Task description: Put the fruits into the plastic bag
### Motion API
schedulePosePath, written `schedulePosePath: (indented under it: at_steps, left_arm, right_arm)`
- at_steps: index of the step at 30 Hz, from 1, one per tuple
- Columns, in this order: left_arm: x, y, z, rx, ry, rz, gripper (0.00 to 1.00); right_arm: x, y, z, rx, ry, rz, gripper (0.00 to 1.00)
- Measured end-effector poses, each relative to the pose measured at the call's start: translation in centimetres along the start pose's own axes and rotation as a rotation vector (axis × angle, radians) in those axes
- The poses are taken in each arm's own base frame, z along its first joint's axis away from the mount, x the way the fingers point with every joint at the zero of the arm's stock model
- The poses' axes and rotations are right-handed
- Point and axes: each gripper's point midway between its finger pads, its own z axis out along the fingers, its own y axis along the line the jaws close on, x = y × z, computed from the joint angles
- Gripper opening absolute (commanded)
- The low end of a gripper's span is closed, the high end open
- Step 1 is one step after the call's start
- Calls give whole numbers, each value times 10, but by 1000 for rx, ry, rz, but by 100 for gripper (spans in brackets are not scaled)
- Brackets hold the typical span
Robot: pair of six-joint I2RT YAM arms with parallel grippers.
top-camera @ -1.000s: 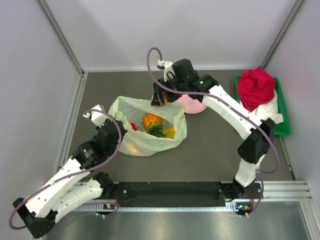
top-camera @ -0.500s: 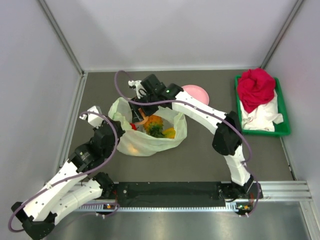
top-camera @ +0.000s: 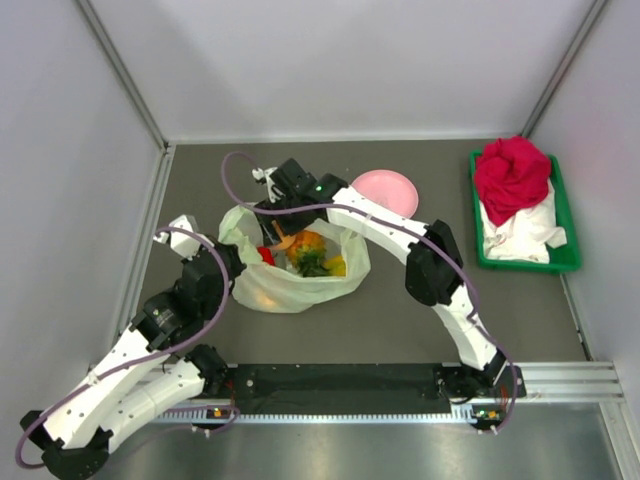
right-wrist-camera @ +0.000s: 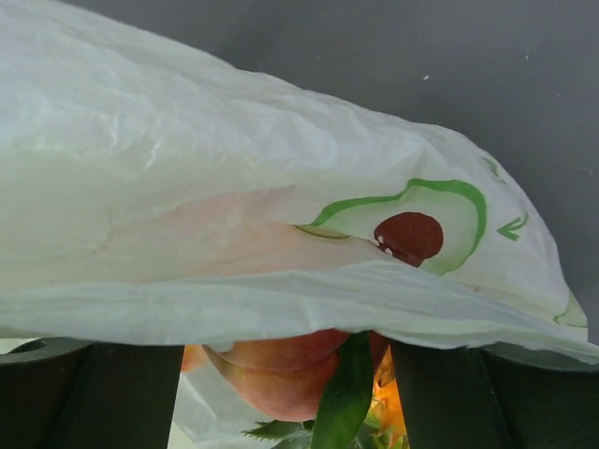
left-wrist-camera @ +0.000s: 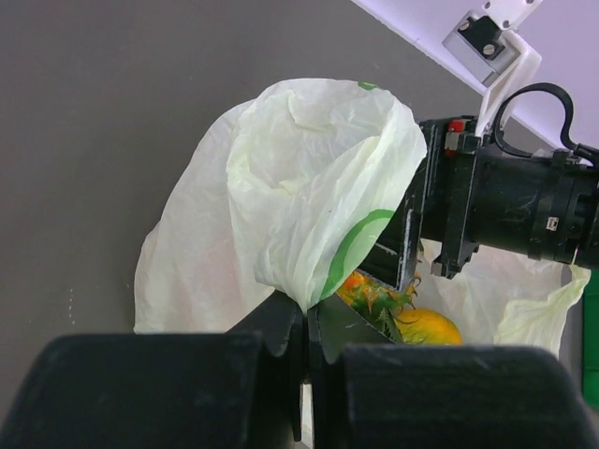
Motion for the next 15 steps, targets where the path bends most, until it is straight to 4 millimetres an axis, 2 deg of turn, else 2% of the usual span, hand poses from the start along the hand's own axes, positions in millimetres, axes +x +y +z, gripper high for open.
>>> schedulePosePath:
  at_steps: [4,7,10,11,15]
  left_arm:
    - [-1,0,-1,1,-1,-1,0]
    - [0,0,-1,1,-1,-1,0]
    - [0,0,-1,1,0,-1,0]
    - [-1,0,-1,2,-1,-3,0]
    - [-3,1,-3,7,-6,-10,0]
  right_arm:
    - [6,13,4,-11,7,-21,41]
    - [20,23,11,-21,33,-38,48]
    - [31,31,15,-30,57,-50,61]
    - [31,33,15,-33,58,-52,67]
    - [32,35,15,-37,59,-53,81]
